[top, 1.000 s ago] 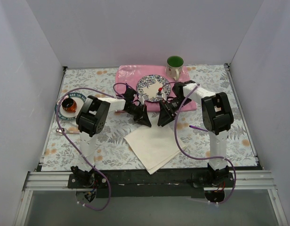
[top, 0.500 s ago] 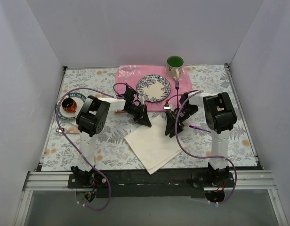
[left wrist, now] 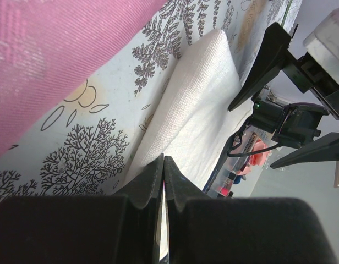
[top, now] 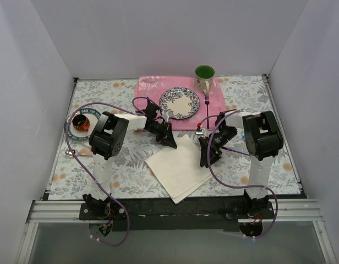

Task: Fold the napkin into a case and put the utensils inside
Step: Smooth out the square-folded napkin at the center of the board.

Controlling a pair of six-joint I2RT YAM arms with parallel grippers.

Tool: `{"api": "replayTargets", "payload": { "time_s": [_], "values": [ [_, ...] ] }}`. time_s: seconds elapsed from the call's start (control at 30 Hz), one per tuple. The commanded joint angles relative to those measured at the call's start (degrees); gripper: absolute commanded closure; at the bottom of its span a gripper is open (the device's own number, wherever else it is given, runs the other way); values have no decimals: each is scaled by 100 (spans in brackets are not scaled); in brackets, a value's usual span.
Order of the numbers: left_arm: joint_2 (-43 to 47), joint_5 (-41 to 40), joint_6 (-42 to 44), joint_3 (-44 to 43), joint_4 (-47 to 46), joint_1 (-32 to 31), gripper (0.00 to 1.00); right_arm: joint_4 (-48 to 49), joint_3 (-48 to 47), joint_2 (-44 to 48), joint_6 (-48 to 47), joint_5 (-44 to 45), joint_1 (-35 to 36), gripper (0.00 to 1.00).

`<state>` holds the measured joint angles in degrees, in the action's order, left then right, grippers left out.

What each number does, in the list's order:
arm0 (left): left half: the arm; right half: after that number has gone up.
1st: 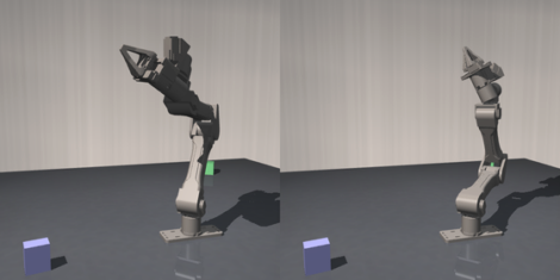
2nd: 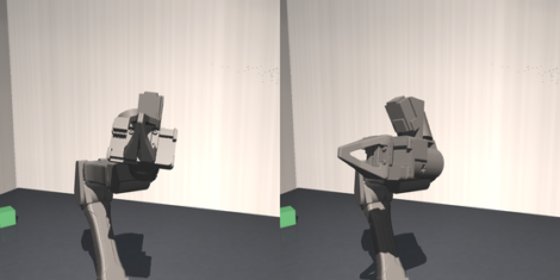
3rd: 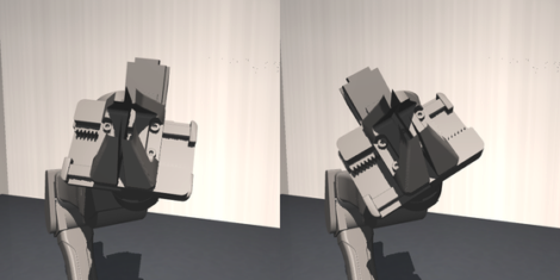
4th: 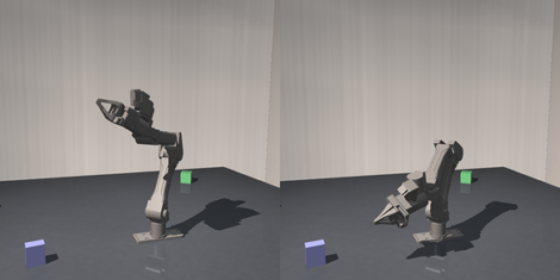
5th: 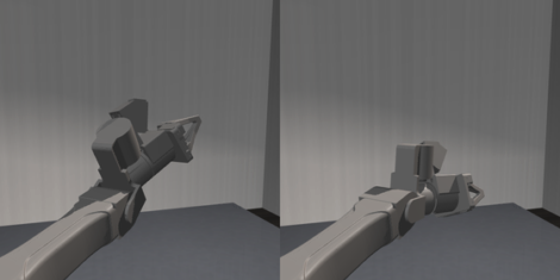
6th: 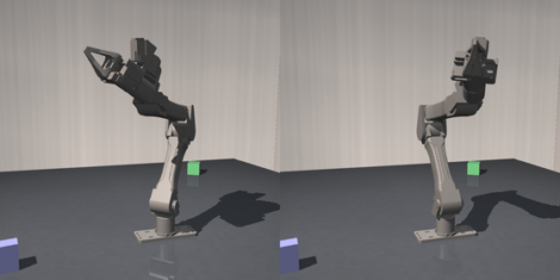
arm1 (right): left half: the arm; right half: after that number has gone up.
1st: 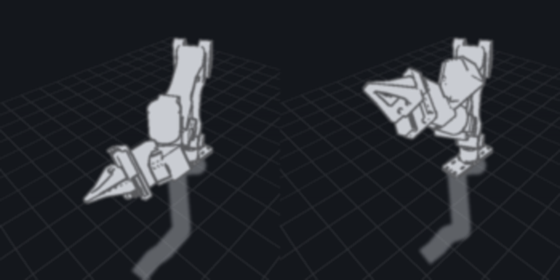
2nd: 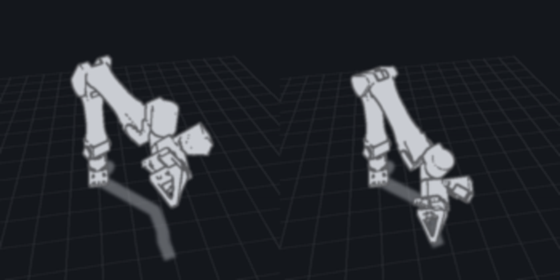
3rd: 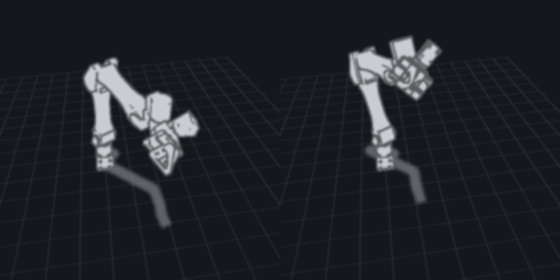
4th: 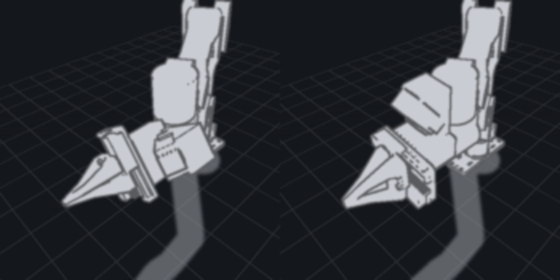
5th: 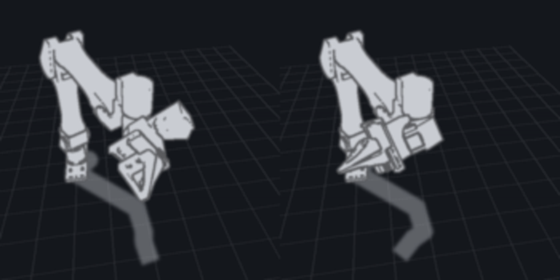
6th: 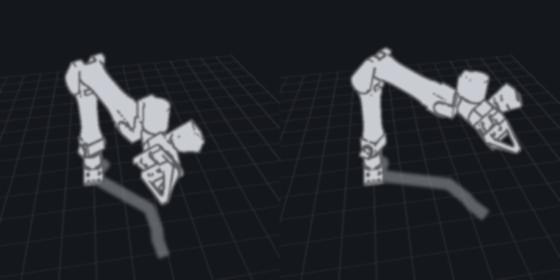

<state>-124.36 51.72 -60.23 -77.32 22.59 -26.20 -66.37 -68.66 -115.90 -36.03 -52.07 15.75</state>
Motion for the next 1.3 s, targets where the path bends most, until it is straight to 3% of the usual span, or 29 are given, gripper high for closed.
{"api": "replayTargets", "payload": {
  "time_s": [0.0,0.3,0.87,1.03,1.17,1.2,1.23,1.27],
  "values": [
    [140,-409,213,50,44,44,100,-192,152,182,-281,216,-115,1],
    [157,-409,187,68,-18,71,100,-299,326,-231,-747,583,-256,1],
    [148,-453,213,77,-44,150,100,-491,662,50,-1292,1147,-379,1],
    [464,222,213,42,-429,132,100,-851,-277,181,-1153,524,-353,1],
    [1061,1137,222,-187,-545,124,99,-860,-1104,716,-906,-546,-178,1],
    [1367,1277,265,-178,-536,132,94,-860,-1349,726,-827,-689,-99,1],
    [1509,1322,309,-100,-475,132,83,-860,-1499,700,-748,-794,-55,1],
    [1615,1384,371,-56,-405,141,80,-860,-1631,604,-600,-952,-19,1]
  ]
}}
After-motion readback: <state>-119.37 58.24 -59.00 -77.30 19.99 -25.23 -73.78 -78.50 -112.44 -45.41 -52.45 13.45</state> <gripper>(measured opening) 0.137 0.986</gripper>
